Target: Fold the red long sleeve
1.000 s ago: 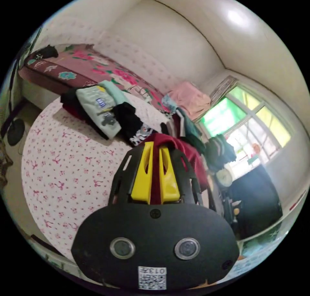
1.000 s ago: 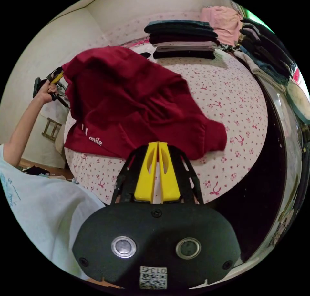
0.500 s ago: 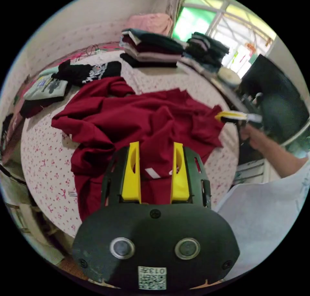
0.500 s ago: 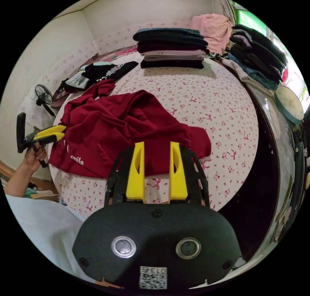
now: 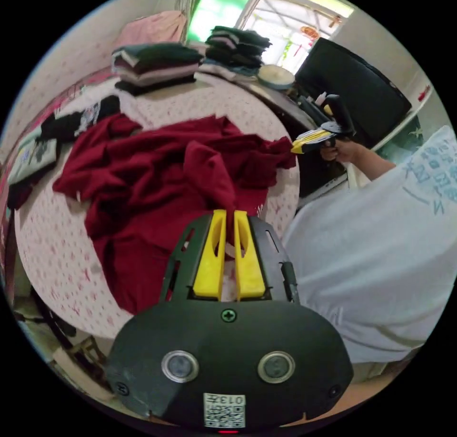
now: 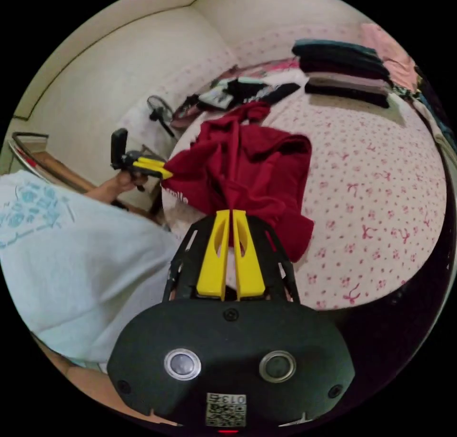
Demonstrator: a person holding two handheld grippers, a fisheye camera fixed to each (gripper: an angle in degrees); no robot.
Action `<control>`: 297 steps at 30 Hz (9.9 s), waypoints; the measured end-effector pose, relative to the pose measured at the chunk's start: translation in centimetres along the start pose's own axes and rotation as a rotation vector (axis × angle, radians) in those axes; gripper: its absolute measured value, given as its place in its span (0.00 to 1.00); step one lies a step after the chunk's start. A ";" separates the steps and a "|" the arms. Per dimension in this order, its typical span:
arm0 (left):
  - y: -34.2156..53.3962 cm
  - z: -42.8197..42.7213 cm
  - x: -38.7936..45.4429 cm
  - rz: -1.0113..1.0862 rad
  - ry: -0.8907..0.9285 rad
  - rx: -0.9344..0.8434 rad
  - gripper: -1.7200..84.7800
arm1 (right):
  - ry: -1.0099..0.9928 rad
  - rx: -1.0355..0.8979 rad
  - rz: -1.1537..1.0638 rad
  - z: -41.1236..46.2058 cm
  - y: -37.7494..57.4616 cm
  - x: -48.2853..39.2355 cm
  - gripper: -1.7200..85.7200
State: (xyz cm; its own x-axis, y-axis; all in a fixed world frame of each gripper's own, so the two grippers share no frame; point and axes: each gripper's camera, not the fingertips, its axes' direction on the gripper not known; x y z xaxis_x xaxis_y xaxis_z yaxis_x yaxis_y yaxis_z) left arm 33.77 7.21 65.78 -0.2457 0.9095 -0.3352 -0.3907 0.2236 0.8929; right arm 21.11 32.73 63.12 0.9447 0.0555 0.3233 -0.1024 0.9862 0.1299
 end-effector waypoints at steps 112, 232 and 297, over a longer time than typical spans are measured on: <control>19.3 -11.4 -9.1 -0.660 -0.436 -0.052 0.03 | 0.673 -0.064 0.388 1.9 13.8 -2.5 0.04; 16.8 -3.4 6.8 0.112 0.093 -0.274 0.03 | 0.460 -0.328 -0.083 1.7 18.2 -7.0 0.03; 35.0 -14.6 -8.9 -0.849 0.399 -0.008 0.02 | 0.630 -0.080 0.463 -4.4 20.8 1.7 0.05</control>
State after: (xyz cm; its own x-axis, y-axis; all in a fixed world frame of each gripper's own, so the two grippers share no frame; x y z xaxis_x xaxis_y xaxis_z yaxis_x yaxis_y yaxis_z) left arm 9.32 1.81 95.65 -0.1605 0.2554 -0.9534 -0.5845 0.7538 0.3003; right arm 22.00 54.03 62.25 0.8124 0.5180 -0.2676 -0.5287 0.8480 0.0365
